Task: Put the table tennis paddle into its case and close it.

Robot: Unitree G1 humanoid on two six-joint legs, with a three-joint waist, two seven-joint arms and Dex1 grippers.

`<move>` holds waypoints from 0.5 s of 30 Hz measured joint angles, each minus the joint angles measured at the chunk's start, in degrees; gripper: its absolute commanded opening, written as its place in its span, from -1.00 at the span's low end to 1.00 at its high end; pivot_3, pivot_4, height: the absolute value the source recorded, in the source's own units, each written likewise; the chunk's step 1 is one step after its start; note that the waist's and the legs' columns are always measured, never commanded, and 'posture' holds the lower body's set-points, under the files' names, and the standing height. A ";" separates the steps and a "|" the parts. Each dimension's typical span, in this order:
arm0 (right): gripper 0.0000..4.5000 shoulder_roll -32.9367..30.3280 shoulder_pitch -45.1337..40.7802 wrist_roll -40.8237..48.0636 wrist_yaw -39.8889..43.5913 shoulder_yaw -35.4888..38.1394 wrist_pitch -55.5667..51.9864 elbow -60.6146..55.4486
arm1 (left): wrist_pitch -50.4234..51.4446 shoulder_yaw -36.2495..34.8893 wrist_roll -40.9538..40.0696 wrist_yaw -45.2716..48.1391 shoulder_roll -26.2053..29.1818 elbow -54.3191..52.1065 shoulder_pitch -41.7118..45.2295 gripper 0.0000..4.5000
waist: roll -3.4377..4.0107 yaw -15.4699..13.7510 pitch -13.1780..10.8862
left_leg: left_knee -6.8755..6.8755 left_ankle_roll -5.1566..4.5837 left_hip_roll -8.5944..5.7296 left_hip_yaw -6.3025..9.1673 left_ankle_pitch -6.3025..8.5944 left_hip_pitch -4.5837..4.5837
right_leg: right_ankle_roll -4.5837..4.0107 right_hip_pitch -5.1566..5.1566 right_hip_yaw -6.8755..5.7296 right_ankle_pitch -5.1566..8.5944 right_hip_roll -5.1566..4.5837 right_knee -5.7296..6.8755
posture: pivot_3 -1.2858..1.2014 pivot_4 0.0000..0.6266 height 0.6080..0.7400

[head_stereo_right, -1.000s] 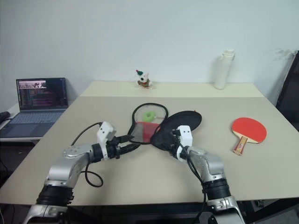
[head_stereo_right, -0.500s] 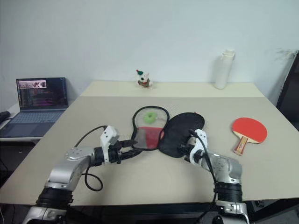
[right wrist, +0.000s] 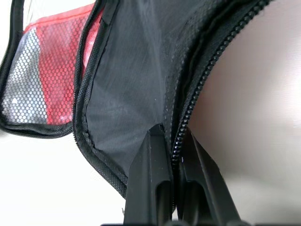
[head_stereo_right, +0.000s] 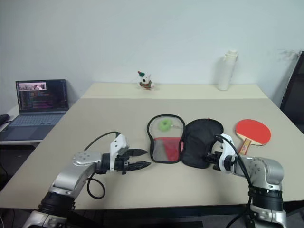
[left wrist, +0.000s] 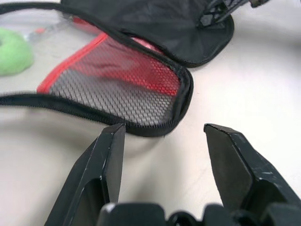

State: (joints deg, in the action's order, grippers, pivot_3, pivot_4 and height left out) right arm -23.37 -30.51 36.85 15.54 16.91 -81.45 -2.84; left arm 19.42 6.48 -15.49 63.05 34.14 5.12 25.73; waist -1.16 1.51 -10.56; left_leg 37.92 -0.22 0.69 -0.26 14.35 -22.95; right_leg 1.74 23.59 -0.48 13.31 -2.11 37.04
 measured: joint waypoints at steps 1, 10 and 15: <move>-0.99 -0.75 -0.42 -0.20 0.65 -0.34 0.25 0.67 | -0.09 0.08 0.04 0.09 -0.11 0.02 0.11 0.28 | 0.00 0.00 0.00 | 0.00 0.00 0.00 0.01 0.00 -0.01 | 0.01 0.00 0.00 0.00 0.00 -0.01 | 0.03 -0.52 1.00; -0.99 -7.59 -7.26 -5.41 8.24 -7.51 8.15 14.78 | -2.49 0.50 0.69 0.12 -0.73 2.01 0.37 0.28 | 0.00 0.00 -0.01 | -0.01 -0.01 0.00 -0.01 0.00 -0.02 | 0.01 0.01 0.01 0.01 0.01 -0.03 | 0.03 -0.52 1.00; -0.68 -8.68 -9.44 -8.62 10.72 -9.32 12.44 20.48 | -3.35 0.51 0.92 0.09 -0.83 2.29 -0.72 0.28 | 0.00 -0.02 -0.01 | 0.00 -0.01 -0.01 -0.04 0.00 -0.03 | 0.01 0.01 0.03 0.00 -0.01 -0.03 | 0.03 -0.52 1.00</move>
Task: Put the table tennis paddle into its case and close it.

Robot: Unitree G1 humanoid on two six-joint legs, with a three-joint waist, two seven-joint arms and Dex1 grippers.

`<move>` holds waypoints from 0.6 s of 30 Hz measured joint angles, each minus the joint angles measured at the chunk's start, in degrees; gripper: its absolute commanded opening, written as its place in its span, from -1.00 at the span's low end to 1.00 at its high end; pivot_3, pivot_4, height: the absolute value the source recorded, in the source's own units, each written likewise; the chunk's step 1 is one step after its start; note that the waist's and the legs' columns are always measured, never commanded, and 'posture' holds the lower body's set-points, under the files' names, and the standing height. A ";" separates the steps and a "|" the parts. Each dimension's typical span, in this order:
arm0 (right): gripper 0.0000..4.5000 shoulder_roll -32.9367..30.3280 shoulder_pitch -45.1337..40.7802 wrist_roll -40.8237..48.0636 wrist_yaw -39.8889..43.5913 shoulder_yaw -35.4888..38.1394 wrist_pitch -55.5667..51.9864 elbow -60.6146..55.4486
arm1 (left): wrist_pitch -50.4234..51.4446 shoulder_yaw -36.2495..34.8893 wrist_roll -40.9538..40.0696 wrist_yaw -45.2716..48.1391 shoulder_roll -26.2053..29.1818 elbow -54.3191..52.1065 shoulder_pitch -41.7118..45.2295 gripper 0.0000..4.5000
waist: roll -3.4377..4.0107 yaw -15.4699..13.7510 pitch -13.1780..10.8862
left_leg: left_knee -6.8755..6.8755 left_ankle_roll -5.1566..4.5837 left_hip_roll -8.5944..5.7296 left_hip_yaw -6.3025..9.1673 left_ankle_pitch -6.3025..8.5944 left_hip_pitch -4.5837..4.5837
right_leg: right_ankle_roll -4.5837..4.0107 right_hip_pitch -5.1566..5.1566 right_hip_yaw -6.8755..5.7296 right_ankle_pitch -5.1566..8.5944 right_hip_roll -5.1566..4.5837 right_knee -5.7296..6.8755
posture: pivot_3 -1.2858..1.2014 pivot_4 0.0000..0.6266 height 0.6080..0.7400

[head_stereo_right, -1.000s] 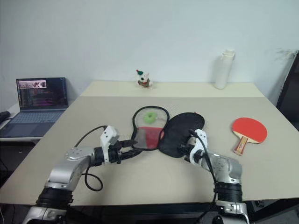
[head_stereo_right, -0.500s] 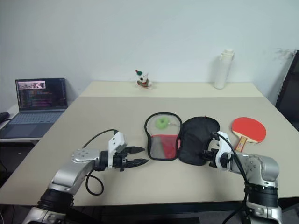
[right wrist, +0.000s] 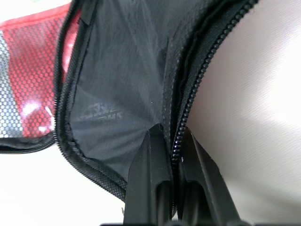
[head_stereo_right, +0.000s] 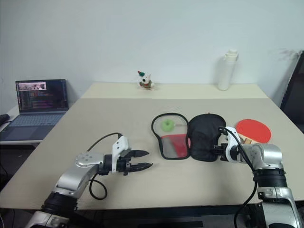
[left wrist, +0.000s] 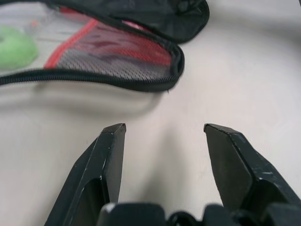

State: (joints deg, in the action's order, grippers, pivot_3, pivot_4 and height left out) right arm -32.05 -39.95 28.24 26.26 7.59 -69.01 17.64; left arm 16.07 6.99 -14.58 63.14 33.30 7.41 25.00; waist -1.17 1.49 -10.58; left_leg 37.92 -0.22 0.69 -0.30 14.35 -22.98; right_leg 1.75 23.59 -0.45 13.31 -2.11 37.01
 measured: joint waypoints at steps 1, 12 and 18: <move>-0.55 -0.44 -0.15 -0.22 0.22 -0.06 0.34 0.36 | -0.25 0.00 0.04 0.00 0.00 0.01 -0.01 0.28 | 0.00 -0.04 0.00 | 0.00 0.00 0.00 0.01 0.00 0.00 | 0.00 0.00 0.00 0.00 0.00 0.00 | 0.03 -0.52 1.00; 1.00 -7.73 -2.54 -9.83 7.07 -7.62 15.74 2.64 | -2.66 0.07 0.81 -0.01 -1.08 2.12 -0.25 0.28 | 0.01 0.00 -0.01 | 0.00 0.00 0.00 -0.01 0.00 0.00 | 0.00 0.02 0.00 0.00 0.00 -0.01 | 0.03 -0.52 1.00; 1.00 -8.82 -2.81 -8.98 3.78 2.28 16.20 0.26 | -2.35 0.41 0.85 -0.13 -1.65 1.94 -0.24 0.28 | 0.01 -0.14 -0.02 | -0.02 0.00 0.01 0.00 0.00 -0.02 | -0.22 0.02 0.00 -0.13 -0.01 -0.02 | 0.03 -0.52 1.00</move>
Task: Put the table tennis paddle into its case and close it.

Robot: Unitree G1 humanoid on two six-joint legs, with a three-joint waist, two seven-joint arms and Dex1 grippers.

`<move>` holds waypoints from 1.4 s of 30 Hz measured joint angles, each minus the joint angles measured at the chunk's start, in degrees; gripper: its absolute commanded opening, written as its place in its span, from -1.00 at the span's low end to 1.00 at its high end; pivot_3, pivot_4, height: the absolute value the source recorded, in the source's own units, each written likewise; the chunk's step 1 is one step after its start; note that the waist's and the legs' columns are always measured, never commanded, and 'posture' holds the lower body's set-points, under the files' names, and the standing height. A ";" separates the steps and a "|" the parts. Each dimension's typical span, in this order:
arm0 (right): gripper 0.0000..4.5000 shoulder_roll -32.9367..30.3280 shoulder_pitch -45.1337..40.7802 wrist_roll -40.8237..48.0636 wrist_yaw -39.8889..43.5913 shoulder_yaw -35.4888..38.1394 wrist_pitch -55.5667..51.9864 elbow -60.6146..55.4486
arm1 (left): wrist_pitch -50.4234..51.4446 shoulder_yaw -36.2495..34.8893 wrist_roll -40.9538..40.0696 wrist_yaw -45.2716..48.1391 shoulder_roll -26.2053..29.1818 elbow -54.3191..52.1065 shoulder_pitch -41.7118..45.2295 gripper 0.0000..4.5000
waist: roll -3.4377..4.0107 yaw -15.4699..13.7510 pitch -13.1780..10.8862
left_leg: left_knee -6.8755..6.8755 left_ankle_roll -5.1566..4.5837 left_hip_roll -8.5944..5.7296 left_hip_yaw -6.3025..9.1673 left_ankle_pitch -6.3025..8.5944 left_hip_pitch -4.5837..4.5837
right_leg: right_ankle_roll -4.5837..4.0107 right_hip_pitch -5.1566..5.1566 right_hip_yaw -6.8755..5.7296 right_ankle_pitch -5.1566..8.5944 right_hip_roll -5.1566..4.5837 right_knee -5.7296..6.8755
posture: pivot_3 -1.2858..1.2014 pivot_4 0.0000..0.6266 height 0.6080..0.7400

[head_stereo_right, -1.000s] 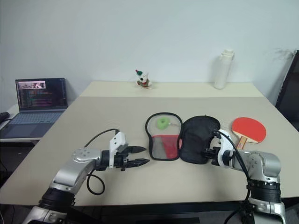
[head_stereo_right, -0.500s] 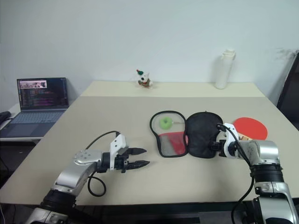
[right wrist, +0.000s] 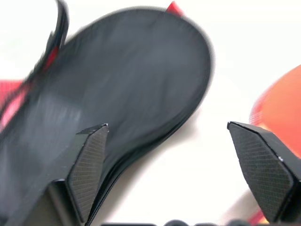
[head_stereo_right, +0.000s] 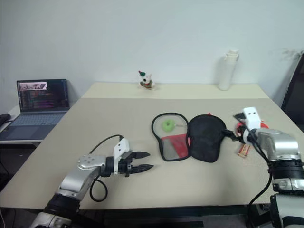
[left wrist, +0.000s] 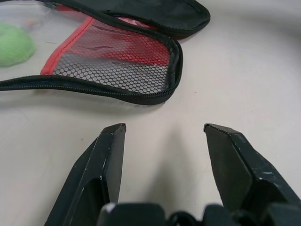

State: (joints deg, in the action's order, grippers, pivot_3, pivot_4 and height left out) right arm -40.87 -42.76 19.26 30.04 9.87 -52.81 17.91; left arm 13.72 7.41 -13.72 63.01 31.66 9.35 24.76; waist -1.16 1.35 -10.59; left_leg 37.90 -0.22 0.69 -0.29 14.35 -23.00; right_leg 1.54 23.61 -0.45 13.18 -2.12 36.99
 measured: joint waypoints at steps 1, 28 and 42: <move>1.00 0.07 1.34 -0.01 -1.53 1.71 -0.34 -1.63 | 0.57 0.10 -0.01 -0.07 -0.05 -0.44 0.03 0.28 | 0.00 -0.01 0.00 | -0.01 0.00 0.00 0.02 0.00 -0.01 | 0.00 -0.01 -0.01 0.00 0.00 -0.01 | 0.03 -0.52 1.00; 1.00 20.15 3.67 -7.36 -37.58 14.20 10.91 7.68 | 6.00 0.99 -4.11 7.90 0.83 -2.35 11.79 0.28 | 0.05 0.46 -0.03 | 0.06 0.00 -0.01 -0.20 -0.01 0.09 | 0.12 -0.03 0.24 0.00 0.06 0.04 | 0.03 -0.52 1.00; -0.49 18.90 -0.11 -6.59 -39.38 13.98 14.93 16.16 | 4.57 0.63 -4.24 7.79 1.11 -2.29 10.56 0.28 | -0.08 0.29 0.04 | 0.18 -0.03 -0.10 -0.71 -0.02 0.26 | 0.64 -0.12 1.14 -0.21 0.04 -0.11 | 0.03 -0.52 1.00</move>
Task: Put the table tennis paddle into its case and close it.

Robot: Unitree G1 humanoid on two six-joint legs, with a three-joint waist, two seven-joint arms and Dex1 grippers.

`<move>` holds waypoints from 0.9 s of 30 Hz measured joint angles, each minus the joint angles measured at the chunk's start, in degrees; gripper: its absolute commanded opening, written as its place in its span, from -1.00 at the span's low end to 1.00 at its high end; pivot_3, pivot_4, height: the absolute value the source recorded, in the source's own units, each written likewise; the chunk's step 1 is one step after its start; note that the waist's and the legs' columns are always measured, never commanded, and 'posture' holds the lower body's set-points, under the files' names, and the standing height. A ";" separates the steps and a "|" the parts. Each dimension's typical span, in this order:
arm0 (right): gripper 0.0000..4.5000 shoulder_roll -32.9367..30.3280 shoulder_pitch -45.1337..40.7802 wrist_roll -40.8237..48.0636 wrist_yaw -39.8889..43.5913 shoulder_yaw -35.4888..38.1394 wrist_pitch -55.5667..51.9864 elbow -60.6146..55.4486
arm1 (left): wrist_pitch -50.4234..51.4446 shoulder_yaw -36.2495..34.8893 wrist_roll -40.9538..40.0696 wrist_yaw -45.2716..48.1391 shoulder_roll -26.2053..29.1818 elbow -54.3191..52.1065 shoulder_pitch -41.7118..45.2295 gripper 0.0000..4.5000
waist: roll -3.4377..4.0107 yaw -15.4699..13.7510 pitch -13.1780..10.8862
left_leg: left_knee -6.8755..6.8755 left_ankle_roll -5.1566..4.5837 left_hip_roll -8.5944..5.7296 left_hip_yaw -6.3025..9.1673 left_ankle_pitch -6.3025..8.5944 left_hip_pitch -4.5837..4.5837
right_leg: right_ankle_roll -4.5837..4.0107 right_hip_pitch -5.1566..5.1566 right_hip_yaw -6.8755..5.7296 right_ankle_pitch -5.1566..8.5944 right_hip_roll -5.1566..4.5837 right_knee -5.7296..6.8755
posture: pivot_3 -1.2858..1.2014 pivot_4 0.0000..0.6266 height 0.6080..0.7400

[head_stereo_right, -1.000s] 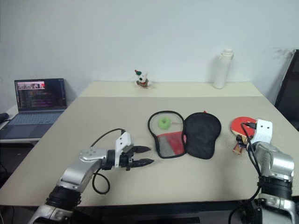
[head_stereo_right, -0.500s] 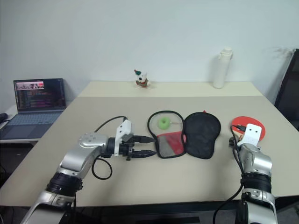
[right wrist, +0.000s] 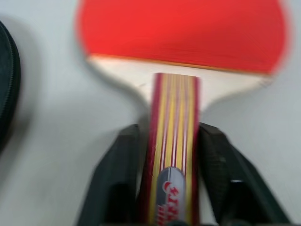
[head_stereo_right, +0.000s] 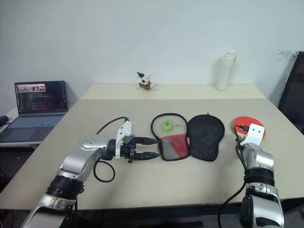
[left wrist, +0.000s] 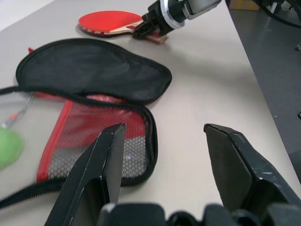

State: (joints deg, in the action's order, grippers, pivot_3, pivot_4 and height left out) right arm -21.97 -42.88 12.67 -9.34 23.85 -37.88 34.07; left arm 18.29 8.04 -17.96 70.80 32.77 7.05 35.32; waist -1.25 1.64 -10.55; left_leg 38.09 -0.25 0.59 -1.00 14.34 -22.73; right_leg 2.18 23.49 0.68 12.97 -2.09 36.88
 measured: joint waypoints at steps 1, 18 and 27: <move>-0.49 0.00 0.00 0.04 -0.15 0.00 0.16 0.03 | -0.01 -0.02 0.00 -0.03 0.18 0.02 -0.19 0.28 | -0.01 0.00 0.00 | 0.00 0.00 -0.02 -0.02 0.00 -0.01 | 0.02 0.01 0.04 -0.01 -0.02 -0.01 | 0.03 -0.52 1.00; -0.49 3.31 6.64 3.84 -1.87 -0.52 -11.20 -32.31 | -0.24 -0.53 0.00 -0.61 0.83 -0.29 -2.64 0.28 | 0.12 0.50 -0.07 | -0.28 -0.04 0.22 -0.57 0.03 -0.41 | -0.13 0.89 0.31 -0.16 0.18 0.14 | 0.03 -0.52 1.00; -0.49 17.25 11.12 6.60 -5.48 -3.53 -24.55 -47.81 | -0.01 -0.54 -0.01 -1.42 0.70 -0.93 -3.22 0.28 | 0.12 0.10 -0.07 | -0.17 -0.04 0.12 -0.58 0.03 -0.41 | -0.02 0.86 0.29 -0.11 0.08 0.14 | 0.03 -0.52 1.00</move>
State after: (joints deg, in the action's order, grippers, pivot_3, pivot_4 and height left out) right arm -4.72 -31.76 19.27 -14.82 20.32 -62.43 -13.74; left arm 18.28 7.49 -17.97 69.38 33.47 6.12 32.10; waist -1.12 1.74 -10.62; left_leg 37.92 -0.28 0.71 -1.58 14.36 -23.14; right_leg 2.16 24.34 0.98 12.86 -2.00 37.02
